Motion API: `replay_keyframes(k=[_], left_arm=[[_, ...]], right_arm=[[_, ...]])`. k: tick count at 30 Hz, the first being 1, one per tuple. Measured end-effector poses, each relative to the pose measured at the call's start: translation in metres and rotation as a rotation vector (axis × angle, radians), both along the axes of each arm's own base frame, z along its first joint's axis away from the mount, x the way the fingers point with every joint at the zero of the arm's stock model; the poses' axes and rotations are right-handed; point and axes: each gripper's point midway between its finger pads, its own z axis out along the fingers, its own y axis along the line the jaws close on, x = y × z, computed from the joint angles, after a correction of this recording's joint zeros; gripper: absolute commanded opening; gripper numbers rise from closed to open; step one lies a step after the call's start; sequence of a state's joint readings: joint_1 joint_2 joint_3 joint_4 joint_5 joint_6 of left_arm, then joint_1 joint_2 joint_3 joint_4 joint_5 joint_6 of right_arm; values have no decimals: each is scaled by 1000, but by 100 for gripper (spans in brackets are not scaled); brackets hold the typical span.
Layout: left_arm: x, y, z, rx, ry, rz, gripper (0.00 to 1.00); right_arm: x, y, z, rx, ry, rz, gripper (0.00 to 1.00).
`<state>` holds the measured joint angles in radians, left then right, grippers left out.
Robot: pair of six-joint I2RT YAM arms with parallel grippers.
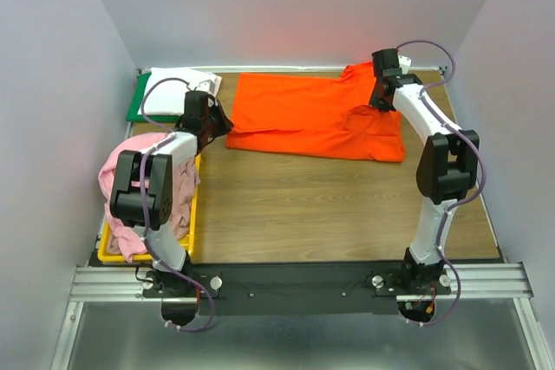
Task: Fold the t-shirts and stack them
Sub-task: Fold the tshirt
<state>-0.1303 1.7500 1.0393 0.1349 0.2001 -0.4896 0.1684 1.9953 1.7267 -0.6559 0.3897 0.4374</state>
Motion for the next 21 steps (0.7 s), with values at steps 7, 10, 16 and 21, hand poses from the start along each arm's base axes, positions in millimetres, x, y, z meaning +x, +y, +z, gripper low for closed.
replay_keyframes(k=[7, 10, 16, 21], left_arm=[[17, -2, -12, -22, 12, -22, 0], [22, -4, -19, -24, 22, -35, 0], [27, -4, -32, -21, 43, -39, 0], [33, -4, -26, -15, 28, -42, 62]], right_arm=[[20, -1, -3, -11, -13, 1, 0], [27, 0, -9, -17, -7, 6, 0], [36, 1, -27, -31, 22, 19, 1], [35, 0, -36, -44, 45, 31, 68]])
